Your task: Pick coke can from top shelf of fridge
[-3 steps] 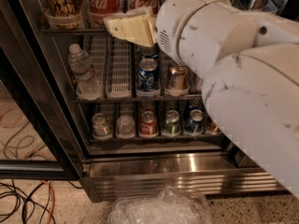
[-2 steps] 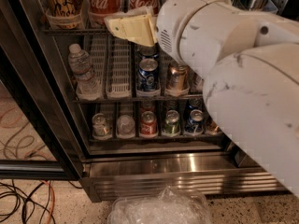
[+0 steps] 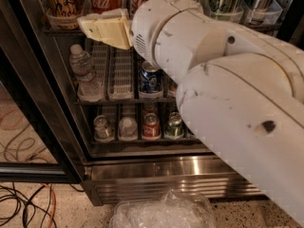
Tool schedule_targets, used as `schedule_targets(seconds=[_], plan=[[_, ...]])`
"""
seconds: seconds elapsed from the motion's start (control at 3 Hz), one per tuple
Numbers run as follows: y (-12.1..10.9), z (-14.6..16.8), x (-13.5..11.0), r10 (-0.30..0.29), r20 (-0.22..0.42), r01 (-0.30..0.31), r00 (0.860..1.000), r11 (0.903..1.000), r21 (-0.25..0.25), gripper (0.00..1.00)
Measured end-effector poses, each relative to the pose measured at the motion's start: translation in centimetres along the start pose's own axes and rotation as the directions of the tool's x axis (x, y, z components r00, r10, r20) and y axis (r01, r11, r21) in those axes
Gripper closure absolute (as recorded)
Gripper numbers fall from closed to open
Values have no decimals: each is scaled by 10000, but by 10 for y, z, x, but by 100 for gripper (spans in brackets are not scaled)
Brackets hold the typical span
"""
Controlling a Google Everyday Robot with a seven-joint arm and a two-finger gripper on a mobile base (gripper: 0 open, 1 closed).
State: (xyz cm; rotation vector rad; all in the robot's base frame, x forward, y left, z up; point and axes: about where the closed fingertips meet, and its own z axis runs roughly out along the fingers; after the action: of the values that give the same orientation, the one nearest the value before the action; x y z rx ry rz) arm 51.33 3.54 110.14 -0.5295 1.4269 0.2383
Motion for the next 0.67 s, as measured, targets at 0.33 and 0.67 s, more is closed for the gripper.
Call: schedule_targets(seconds=[0.33,0.67], plan=[[5,1,1,227,305,-228,9993,9997,39,0],[-5,-1,7,514,723,-554,9961,9970,543,0]])
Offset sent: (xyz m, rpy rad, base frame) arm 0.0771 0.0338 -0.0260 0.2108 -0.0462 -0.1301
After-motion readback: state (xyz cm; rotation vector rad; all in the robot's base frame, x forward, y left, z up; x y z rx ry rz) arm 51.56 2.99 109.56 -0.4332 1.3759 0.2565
